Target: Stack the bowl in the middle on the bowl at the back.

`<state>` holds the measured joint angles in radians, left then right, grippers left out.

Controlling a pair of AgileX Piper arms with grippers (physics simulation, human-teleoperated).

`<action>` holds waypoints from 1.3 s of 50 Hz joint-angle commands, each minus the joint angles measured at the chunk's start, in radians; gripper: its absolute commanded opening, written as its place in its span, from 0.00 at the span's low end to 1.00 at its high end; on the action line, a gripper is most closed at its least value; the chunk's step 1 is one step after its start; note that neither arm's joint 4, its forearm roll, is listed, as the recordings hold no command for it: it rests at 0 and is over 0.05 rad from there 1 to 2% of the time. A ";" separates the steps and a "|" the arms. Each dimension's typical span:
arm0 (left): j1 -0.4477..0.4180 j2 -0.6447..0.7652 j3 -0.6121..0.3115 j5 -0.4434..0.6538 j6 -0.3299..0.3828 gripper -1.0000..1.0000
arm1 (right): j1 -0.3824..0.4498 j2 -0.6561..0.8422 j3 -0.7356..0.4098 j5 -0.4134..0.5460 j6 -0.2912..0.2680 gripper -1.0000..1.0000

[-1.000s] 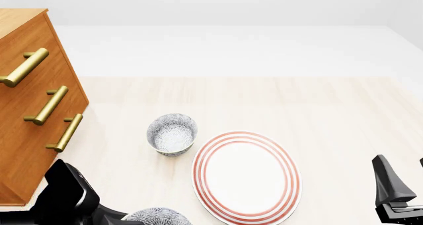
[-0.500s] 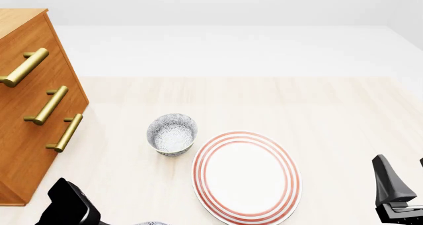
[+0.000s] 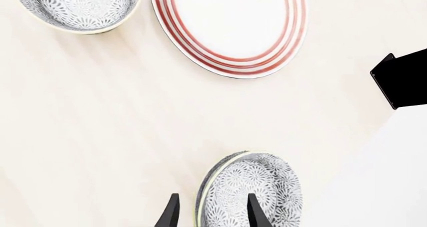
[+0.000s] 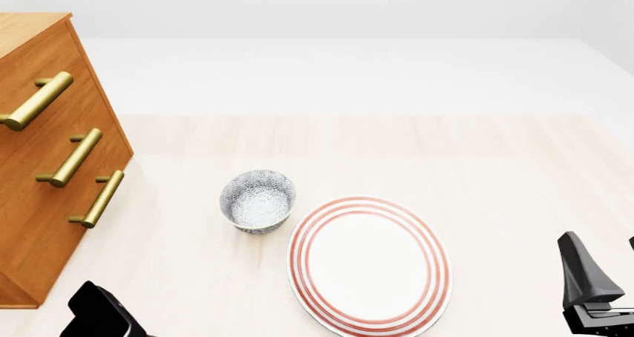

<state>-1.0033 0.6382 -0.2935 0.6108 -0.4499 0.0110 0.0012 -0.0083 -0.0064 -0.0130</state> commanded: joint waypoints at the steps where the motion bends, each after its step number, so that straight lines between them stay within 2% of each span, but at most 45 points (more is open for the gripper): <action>1: 0.004 -0.006 0.008 0.001 -0.001 1.00 | 0.001 0.000 0.000 0.000 0.000 1.00; 13: -0.001 -0.010 -0.005 0.008 -0.009 1.00 | 0.001 0.000 0.000 0.000 -0.001 1.00; 22: 0.022 -0.064 -0.077 0.090 -0.002 1.00 | 0.002 0.000 0.000 -0.001 -0.003 1.00; 32: 0.046 -0.084 -0.187 0.182 0.045 1.00 | 0.003 0.000 0.000 -0.001 -0.005 1.00; 37: 0.061 -0.104 -0.208 0.220 0.058 1.00 | 0.003 0.000 0.000 -0.001 -0.006 1.00; 43: 0.132 -0.182 -0.281 0.343 0.117 1.00 | 0.004 0.000 0.000 -0.002 -0.008 1.00; 48: 0.169 -0.211 -0.328 0.388 0.143 1.00 | 0.004 -0.001 0.000 -0.002 -0.009 1.00; 54: 0.260 -0.284 -0.418 0.482 0.190 1.00 | 0.004 -0.001 0.000 -0.002 -0.009 1.00; 57: 0.280 -0.297 -0.447 0.495 0.202 1.00 | 0.005 -0.001 0.000 -0.002 -0.009 1.00; 60: 0.317 -0.325 -0.509 0.495 0.243 1.00 | 0.004 0.000 0.000 -0.002 -0.008 1.00; 61: 0.323 -0.338 -0.526 0.489 0.235 1.00 | 0.004 0.000 -0.001 -0.001 -0.007 1.00; 65: 0.361 -0.380 -0.542 0.486 0.282 1.00 | 0.003 0.000 0.000 -0.001 -0.006 1.00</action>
<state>-0.7362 0.3475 -0.7344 1.0549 -0.2481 0.0149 0.0007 -0.0086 -0.0078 -0.0205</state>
